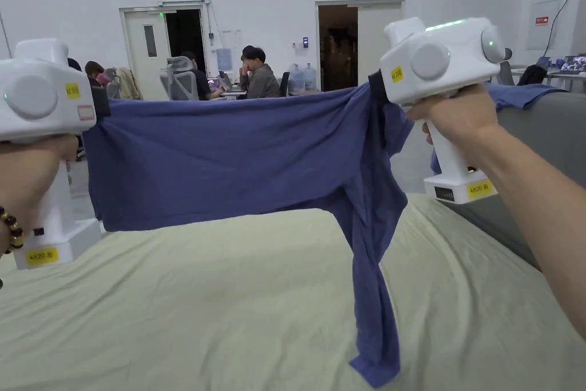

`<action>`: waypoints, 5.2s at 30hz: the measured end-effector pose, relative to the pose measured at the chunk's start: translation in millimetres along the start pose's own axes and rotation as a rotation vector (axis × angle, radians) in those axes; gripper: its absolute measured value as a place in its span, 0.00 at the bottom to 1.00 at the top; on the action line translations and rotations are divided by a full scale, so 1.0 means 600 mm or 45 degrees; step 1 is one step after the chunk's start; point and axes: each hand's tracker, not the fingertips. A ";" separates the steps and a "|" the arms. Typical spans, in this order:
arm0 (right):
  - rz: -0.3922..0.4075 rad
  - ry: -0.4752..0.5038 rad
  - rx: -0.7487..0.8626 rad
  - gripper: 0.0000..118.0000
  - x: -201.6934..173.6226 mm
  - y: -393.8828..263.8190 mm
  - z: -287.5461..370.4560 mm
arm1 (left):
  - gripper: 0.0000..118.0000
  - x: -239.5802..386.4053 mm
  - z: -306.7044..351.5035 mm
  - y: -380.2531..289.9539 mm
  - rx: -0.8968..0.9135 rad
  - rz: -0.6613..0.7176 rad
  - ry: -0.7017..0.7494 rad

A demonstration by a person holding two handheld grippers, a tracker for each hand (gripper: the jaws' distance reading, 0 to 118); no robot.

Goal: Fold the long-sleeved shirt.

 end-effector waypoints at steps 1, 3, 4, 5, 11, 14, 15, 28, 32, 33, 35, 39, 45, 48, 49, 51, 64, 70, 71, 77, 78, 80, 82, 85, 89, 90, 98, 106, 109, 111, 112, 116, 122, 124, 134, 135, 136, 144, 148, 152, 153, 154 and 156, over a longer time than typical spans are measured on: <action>-0.013 0.011 -0.020 0.06 -0.001 -0.018 -0.005 | 0.04 -0.001 -0.003 -0.015 -0.011 0.001 -0.003; -0.033 0.035 -0.099 0.06 -0.010 -0.085 -0.026 | 0.04 -0.006 -0.015 -0.072 -0.080 0.004 -0.009; -0.036 0.040 -0.132 0.06 -0.014 -0.115 -0.034 | 0.04 -0.008 -0.022 -0.101 -0.123 0.010 -0.026; -0.037 0.048 -0.176 0.06 -0.021 -0.157 -0.044 | 0.04 -0.013 -0.029 -0.140 -0.166 0.040 -0.042; -0.092 0.102 -0.399 0.06 -0.062 -0.377 -0.105 | 0.04 -0.028 -0.058 -0.362 -0.420 0.174 -0.058; -0.070 0.128 -0.474 0.06 -0.083 -0.442 -0.120 | 0.04 -0.032 -0.062 -0.427 -0.508 0.258 -0.034; -0.064 0.125 -0.484 0.06 -0.087 -0.450 -0.121 | 0.04 -0.038 -0.064 -0.436 -0.515 0.258 -0.038; -0.048 0.117 -0.360 0.06 -0.133 -0.565 0.147 | 0.04 -0.043 0.167 -0.520 -0.515 -0.144 -0.083; -0.030 0.124 -0.570 0.06 -0.163 -0.681 0.242 | 0.04 -0.063 0.263 -0.631 -0.707 -0.149 -0.107; -0.030 0.151 -0.661 0.06 -0.168 -0.709 0.248 | 0.04 -0.065 0.281 -0.661 -0.759 -0.152 -0.124; -0.064 0.216 -0.815 0.06 -0.180 -0.760 0.250 | 0.04 -0.067 0.301 -0.713 -0.844 -0.117 -0.161; -0.048 0.205 -0.914 0.28 -0.184 -0.791 0.251 | 0.31 -0.075 0.322 -0.750 -0.891 -0.031 -0.136; -0.252 0.221 -0.583 0.91 -0.131 -0.700 0.320 | 0.97 -0.107 0.334 -0.666 -0.765 0.094 -0.253; -0.265 0.180 -0.592 0.00 -0.117 -0.674 0.335 | 0.06 -0.097 0.347 -0.632 -0.749 0.090 -0.187; -0.255 0.172 -0.587 0.00 -0.119 -0.673 0.334 | 0.00 -0.094 0.345 -0.629 -0.719 0.066 -0.184; -0.217 0.116 -0.553 0.00 -0.114 -0.678 0.343 | 0.00 -0.092 0.322 -0.631 -0.699 -0.003 -0.094; -0.245 0.187 -0.712 0.00 -0.123 -0.739 0.331 | 0.89 -0.113 0.115 -0.764 -1.006 0.030 0.049; -0.251 0.156 -0.743 0.00 -0.115 -0.747 0.318 | 0.01 -0.072 0.113 -0.770 -1.023 -0.133 0.105; -0.254 0.152 -0.742 0.00 -0.114 -0.746 0.315 | 0.01 -0.067 0.120 -0.760 -1.004 -0.124 0.065; -0.252 0.150 -0.721 0.00 -0.104 -0.728 0.288 | 0.01 -0.051 0.164 -0.678 -0.804 -0.122 -0.011; -0.249 0.138 -0.717 0.05 -0.102 -0.724 0.280 | 0.01 -0.051 0.170 -0.660 -0.768 -0.115 -0.018; -0.252 0.140 -0.759 0.45 -0.102 -0.722 0.267 | 0.01 -0.045 0.190 -0.628 -0.708 -0.100 -0.034; -0.262 0.172 -0.844 0.57 -0.108 -0.737 0.255 | 0.01 -0.044 0.199 -0.601 -0.676 -0.062 -0.066; -0.266 0.226 -0.916 0.56 -0.125 -0.769 0.240 | 0.01 -0.047 0.203 -0.572 -0.649 -0.028 -0.076; -0.254 0.286 -1.014 0.37 -0.151 -0.816 0.204 | 0.01 -0.042 0.201 -0.550 -0.603 -0.026 -0.103; -0.243 0.274 -1.002 0.12 -0.154 -0.820 0.200 | 0.01 -0.038 0.199 -0.546 -0.593 -0.054 -0.094; -0.233 0.194 -0.641 0.09 -0.076 -0.629 0.176 | 0.01 -0.016 0.166 -0.435 -0.389 -0.138 -0.035; -0.004 0.124 -0.260 0.09 0.030 -0.236 0.075 | 0.01 -0.030 0.048 -0.156 -0.050 -0.168 0.054; 0.119 0.018 -0.155 0.09 0.058 -0.086 0.044 | 0.01 -0.023 0.012 -0.045 0.033 -0.270 0.165; 0.117 -0.042 -0.120 0.09 0.076 0.004 0.028 | 0.01 -0.015 -0.007 0.022 0.060 -0.307 0.248; 0.097 -0.052 -0.099 0.09 0.083 0.039 0.025 | 0.01 -0.009 -0.011 0.049 0.071 -0.303 0.263; 0.064 -0.076 -0.038 0.09 0.089 0.114 0.022 | 0.01 0.013 -0.012 0.113 0.119 -0.281 0.262; 0.050 -0.079 -0.044 0.09 0.092 0.097 0.003 | 0.01 0.008 -0.020 0.102 0.107 -0.241 0.276; 0.012 -0.040 -0.086 0.09 0.089 0.055 -0.010 | 0.01 0.001 -0.025 0.067 0.079 -0.240 0.268; -0.031 0.099 -0.490 0.09 0.002 -0.316 -0.105 | 0.01 -0.025 -0.061 -0.247 -0.281 -0.191 0.225; -0.019 0.103 -0.500 0.09 -0.005 -0.336 -0.106 | 0.01 -0.025 -0.059 -0.263 -0.304 -0.182 0.214; -0.017 0.108 -0.518 0.09 -0.010 -0.351 -0.105 | 0.01 -0.025 -0.055 -0.274 -0.330 -0.173 0.216; 0.048 0.219 -0.467 0.09 -0.018 -0.430 0.029 | 0.01 -0.054 0.087 -0.331 -0.334 -0.181 0.172; 0.061 0.275 -0.548 0.09 -0.033 -0.526 0.152 | 0.01 -0.078 0.199 -0.435 -0.501 -0.236 0.118; 0.046 0.372 -0.793 0.09 -0.056 -0.663 0.223 | 0.01 -0.112 0.280 -0.581 -0.817 -0.133 0.074; 0.067 0.372 -0.859 0.09 -0.062 -0.689 0.224 | 0.01 -0.117 0.288 -0.609 -0.872 -0.119 0.088; 0.099 0.379 -0.936 0.09 -0.077 -0.724 0.229 | 0.01 -0.124 0.291 -0.648 -0.950 -0.092 0.073; 0.150 0.372 -1.012 0.09 -0.096 -0.785 0.221 | 0.01 -0.135 0.294 -0.716 -1.078 -0.047 0.057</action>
